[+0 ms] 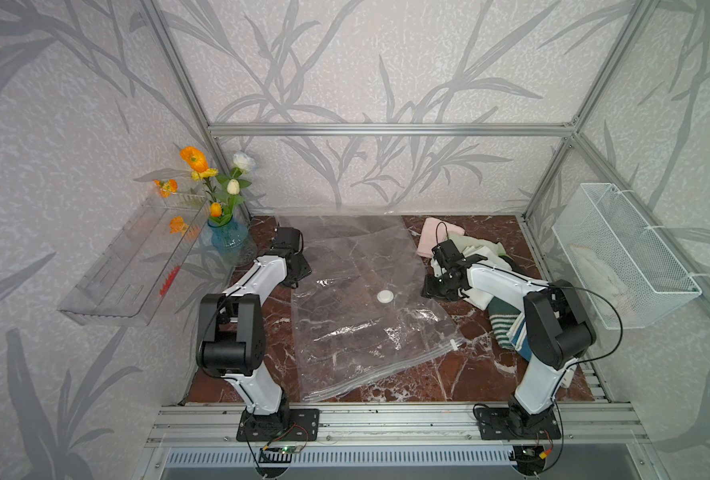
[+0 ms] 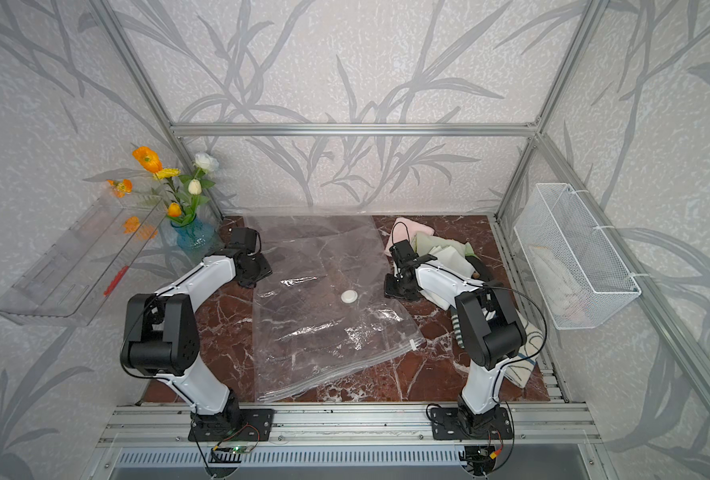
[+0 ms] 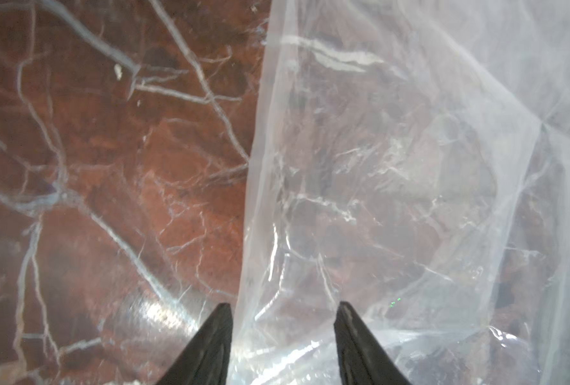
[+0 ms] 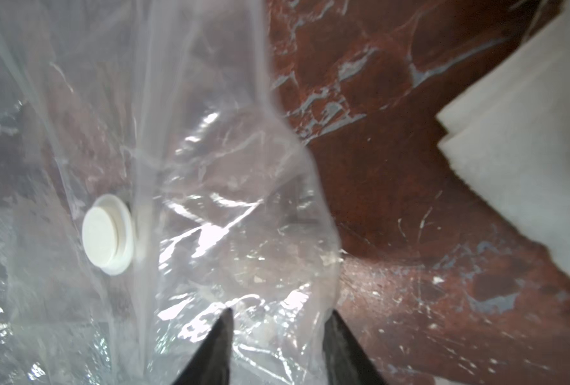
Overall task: Place the folded towel into the vacuum bag
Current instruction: Adjust the vacuum bag at the center of the board, then pick up the towel from the center of the board.
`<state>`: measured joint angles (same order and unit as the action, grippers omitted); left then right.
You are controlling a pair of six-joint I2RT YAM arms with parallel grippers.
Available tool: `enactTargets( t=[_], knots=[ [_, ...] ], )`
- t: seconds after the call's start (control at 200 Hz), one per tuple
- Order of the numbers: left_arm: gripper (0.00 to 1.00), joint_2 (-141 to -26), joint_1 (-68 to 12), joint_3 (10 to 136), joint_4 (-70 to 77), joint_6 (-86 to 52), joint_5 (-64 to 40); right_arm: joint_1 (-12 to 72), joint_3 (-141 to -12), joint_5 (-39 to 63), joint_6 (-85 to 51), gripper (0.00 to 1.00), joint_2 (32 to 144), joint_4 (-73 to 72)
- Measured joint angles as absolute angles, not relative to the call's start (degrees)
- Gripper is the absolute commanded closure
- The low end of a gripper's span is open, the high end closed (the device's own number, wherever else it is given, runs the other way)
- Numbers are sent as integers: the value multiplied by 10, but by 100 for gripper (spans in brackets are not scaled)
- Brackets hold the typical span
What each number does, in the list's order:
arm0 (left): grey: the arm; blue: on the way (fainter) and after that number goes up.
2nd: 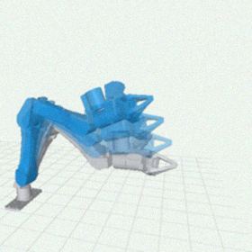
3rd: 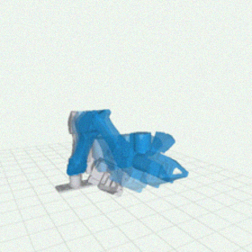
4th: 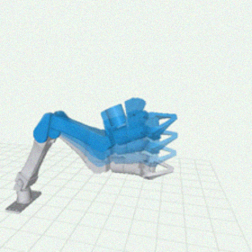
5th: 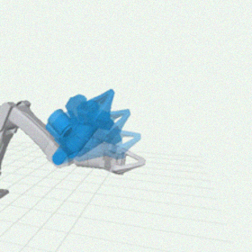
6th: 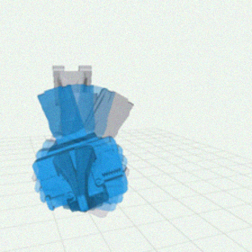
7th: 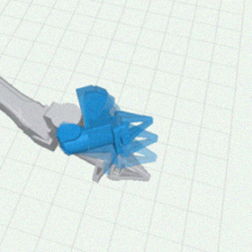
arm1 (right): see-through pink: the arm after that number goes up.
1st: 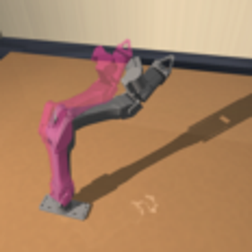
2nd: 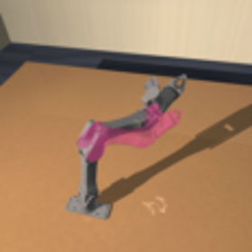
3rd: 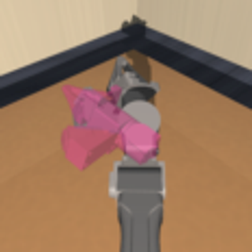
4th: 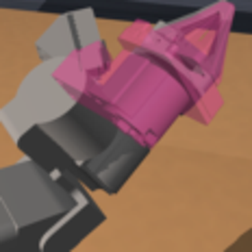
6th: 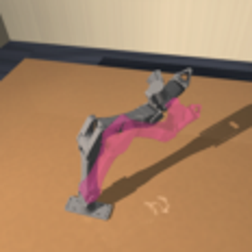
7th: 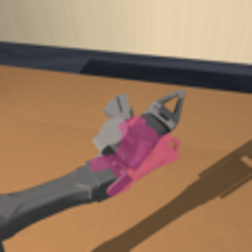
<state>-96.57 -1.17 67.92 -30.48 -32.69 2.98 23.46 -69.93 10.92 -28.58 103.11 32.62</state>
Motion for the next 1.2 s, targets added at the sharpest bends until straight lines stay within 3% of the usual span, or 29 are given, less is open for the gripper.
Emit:
enactTargets(
  t=[0.12, 0.29, 0.46, 0.675, 0.895, 0.955, 1.05, 1.2],
  knots=[
    [36, -912, -13, 653, -333, -322, 31, 209, -701, 108, -270, 37, 985, 369],
    [34, -829, -23, 624, -357, -314, 28, 108, -655, 74, -281, 36, 843, 394],
    [33, -787, -110, 621, -363, -315, 23, 75, -594, 20, -291, 35, 745, 425],
    [34, -799, -220, 621, -332, -342, -25, 79, -583, -77, -279, 35, 768, 491],
    [33, -860, -273, 631, -298, -362, -59, 88, -573, -154, -286, 34, 807, 516],
    [33, -867, -280, 631, -294, -365, -64, 88, -566, -170, -291, 28, 795, 517],
    [34, -872, -284, 631, -282, -371, -75, 79, -557, -203, -305, 10, 764, 531],
    [33, -893, -284, 634, -264, -371, -92, 41, -555, -254, -329, 5, 735, 560]
  ],
)
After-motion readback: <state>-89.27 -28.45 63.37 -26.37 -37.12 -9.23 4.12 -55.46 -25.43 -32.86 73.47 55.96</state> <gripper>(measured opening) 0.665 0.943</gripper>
